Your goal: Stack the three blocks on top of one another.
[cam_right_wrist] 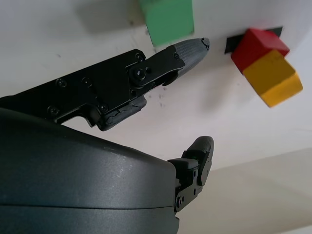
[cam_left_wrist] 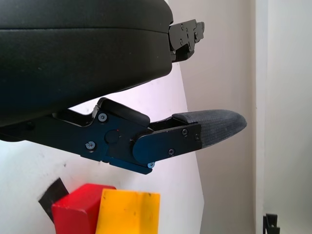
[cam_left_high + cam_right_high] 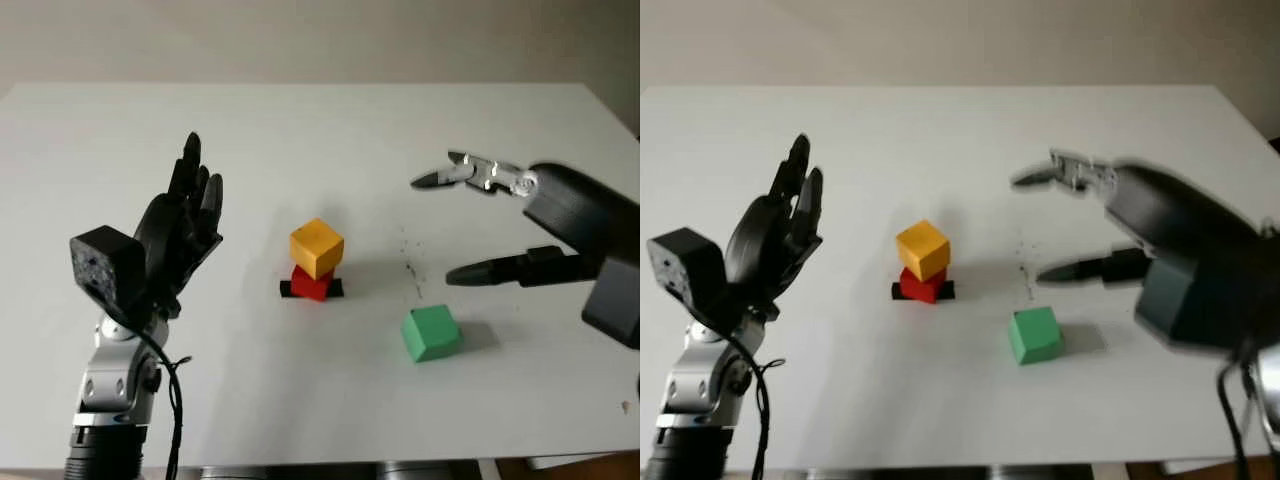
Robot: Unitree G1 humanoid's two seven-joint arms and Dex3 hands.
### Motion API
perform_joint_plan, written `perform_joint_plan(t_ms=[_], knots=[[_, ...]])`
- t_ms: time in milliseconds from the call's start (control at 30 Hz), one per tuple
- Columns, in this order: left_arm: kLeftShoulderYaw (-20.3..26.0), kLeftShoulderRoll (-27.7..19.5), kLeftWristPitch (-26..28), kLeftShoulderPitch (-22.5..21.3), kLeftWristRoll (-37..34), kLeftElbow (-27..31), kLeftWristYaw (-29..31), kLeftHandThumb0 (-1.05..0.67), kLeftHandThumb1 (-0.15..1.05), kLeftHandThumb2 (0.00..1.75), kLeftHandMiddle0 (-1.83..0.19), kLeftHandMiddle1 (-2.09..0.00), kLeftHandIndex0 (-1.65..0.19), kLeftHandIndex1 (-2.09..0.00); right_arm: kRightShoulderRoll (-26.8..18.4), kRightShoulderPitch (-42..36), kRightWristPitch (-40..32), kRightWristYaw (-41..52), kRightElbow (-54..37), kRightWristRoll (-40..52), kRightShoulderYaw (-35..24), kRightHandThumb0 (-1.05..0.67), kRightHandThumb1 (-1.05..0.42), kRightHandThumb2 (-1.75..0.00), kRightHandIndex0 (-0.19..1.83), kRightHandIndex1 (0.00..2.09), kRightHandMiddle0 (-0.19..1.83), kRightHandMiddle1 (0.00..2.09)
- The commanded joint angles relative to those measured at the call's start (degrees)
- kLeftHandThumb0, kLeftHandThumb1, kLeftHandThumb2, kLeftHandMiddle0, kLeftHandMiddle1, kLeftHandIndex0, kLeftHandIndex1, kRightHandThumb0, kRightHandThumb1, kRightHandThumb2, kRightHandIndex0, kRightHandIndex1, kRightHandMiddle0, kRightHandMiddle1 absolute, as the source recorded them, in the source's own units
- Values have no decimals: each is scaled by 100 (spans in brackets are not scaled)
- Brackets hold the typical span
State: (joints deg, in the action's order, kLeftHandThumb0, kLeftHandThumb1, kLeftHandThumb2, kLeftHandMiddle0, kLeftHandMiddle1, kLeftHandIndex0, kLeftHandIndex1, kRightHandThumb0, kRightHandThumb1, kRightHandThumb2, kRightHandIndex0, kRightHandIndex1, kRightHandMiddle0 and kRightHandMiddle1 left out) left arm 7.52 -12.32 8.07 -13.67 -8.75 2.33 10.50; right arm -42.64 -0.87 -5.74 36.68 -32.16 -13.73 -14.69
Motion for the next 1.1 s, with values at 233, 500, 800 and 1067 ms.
perform_joint_plan(t_ms=[233,500,800,1067], knots=[[-31,40,-109,8,7,32,29,-76,105,66,19,0,19,0,299,-1463,336,-479,-1058,-1035,-4,-60,-89,-6,-1,3,24,27],[-27,70,-200,26,22,-24,11,-74,105,65,19,0,19,0,559,-1726,671,-929,-817,-1667,282,-59,-88,-5,-5,3,20,20],[-13,55,-212,18,26,-29,19,-75,105,65,19,0,19,0,574,-1564,1087,-1339,-265,-2262,687,-53,-88,-5,-4,5,27,17],[24,19,-110,16,-16,23,61,-76,105,65,19,0,19,0,486,-1341,1197,-1340,7,-2558,891,-49,-90,-6,-2,6,33,18]])
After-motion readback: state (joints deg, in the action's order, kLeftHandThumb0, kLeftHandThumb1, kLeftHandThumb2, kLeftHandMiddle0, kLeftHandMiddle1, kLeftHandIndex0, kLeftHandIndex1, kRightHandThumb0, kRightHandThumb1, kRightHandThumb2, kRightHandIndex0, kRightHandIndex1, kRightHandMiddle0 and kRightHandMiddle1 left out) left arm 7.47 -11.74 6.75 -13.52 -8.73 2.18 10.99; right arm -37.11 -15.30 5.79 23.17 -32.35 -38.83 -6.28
